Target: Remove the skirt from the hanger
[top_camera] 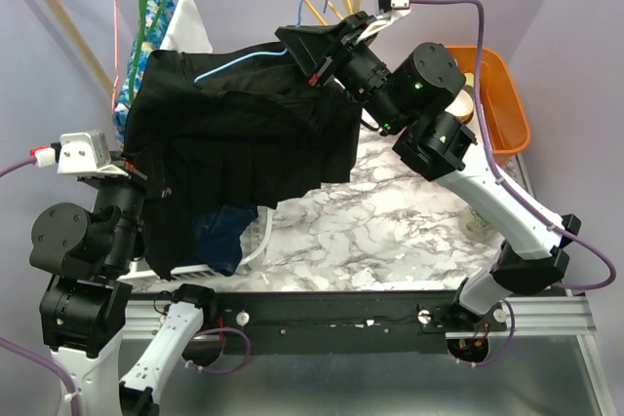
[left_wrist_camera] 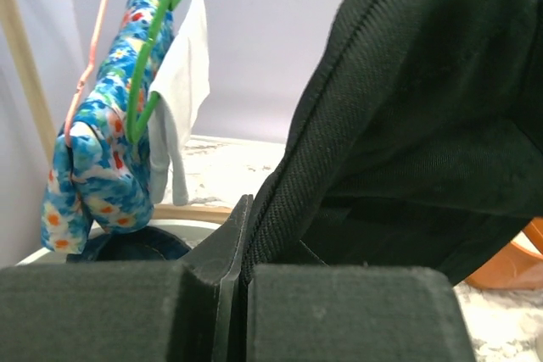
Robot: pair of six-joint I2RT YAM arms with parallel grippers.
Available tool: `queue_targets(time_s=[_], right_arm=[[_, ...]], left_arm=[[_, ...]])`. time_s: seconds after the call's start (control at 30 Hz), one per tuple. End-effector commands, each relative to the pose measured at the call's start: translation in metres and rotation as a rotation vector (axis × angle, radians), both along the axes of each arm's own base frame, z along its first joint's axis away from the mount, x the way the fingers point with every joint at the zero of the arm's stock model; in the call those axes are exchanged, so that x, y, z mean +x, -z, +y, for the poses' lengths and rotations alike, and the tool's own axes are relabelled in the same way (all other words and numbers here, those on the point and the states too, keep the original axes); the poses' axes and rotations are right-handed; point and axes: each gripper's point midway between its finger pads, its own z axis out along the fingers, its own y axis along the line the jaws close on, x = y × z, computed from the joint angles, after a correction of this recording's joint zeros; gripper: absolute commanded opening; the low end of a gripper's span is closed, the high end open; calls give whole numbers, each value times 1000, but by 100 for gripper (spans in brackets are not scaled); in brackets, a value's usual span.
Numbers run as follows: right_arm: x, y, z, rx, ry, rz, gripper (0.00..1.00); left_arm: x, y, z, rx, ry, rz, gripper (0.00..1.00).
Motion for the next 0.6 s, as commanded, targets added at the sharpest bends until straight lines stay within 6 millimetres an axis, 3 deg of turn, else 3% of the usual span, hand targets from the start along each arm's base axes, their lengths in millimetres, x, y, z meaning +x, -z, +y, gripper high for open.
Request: queue_targets(time_s=[0.0, 0.2, 0.37, 0.57], right_arm=[[-15, -82, -85, 296, 141, -86, 1], [-23, -90, -104, 376, 148, -76, 1], [-32, -95, -109, 393, 122, -84, 1], [-45, -98, -114, 425, 64, -80, 1]], left_arm=[[-6, -2, 46, -9, -255, 2, 0], [3, 5, 52, -19, -300, 14, 0], [9, 5, 54, -17, -317, 23, 0], [19, 14, 71, 9, -429, 41, 0]])
